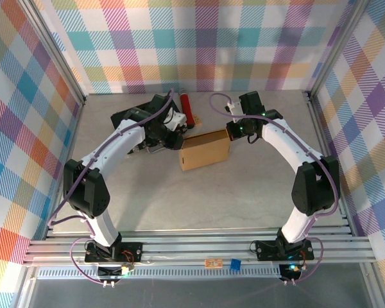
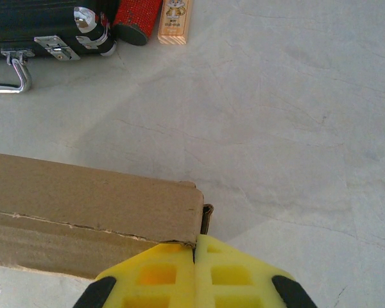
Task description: Fold the paper box
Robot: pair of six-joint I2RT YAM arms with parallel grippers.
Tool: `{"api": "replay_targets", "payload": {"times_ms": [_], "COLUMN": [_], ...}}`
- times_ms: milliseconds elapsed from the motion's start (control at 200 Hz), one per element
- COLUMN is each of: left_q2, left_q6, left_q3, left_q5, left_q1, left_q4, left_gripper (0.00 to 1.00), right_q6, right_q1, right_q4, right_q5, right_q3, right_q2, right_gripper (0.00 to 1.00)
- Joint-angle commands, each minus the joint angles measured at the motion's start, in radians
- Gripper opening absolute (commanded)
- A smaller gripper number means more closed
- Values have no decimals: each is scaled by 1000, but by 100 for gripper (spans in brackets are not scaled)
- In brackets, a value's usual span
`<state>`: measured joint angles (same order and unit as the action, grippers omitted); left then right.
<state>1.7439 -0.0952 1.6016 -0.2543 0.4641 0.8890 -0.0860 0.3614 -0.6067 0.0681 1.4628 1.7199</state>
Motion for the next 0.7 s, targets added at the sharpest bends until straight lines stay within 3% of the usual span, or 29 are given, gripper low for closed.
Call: {"api": "replay_targets", "payload": {"times_ms": [0,140,695], "left_q2": [10,28,77], "left_q6": [19,67,388], "left_q3": [46,79,149], "left_q5": [-8,-39,-123], "left_q1": [4,3,8], "left_q4": [9,47,107], "left_gripper": [16,10,5], "right_q6": [-3,-2,-1], "right_q1": [6,7,8], "right_q4": [-67,-71,-72], "right_q5": [9,10,6], "right_q3": [9,13,12], "right_q2": [21,20,11], "right_gripper": [0,0,0]}}
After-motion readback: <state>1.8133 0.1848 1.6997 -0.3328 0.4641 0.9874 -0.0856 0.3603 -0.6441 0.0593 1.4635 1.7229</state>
